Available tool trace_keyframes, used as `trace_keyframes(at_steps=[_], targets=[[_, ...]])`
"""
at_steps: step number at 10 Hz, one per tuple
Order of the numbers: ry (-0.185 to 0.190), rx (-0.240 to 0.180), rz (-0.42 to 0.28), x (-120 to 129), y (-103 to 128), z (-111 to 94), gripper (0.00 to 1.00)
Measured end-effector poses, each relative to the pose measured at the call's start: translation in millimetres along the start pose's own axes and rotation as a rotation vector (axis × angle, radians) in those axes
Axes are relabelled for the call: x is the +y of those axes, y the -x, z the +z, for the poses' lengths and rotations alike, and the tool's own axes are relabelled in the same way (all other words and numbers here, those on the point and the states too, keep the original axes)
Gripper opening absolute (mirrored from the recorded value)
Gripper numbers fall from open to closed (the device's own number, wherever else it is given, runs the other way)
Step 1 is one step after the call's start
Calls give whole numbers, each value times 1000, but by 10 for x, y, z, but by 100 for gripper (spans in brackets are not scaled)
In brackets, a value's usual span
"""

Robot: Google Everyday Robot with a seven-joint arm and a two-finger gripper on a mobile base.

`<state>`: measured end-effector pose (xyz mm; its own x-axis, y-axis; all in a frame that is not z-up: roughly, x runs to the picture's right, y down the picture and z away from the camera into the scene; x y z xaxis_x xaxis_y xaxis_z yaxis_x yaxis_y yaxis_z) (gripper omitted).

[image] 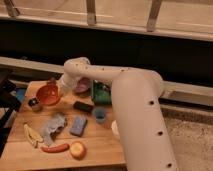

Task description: Stack bowls on top of each other

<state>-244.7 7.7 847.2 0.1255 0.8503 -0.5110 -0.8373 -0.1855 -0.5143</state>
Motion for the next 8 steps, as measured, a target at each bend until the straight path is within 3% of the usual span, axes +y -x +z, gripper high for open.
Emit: trace_keyframes(at_steps=[4,5,8], targets=[[23,-74,-61,276,282,-590,0],[12,-96,-66,215,433,-740,0],[-14,-135,-20,-99,740,-927,0]])
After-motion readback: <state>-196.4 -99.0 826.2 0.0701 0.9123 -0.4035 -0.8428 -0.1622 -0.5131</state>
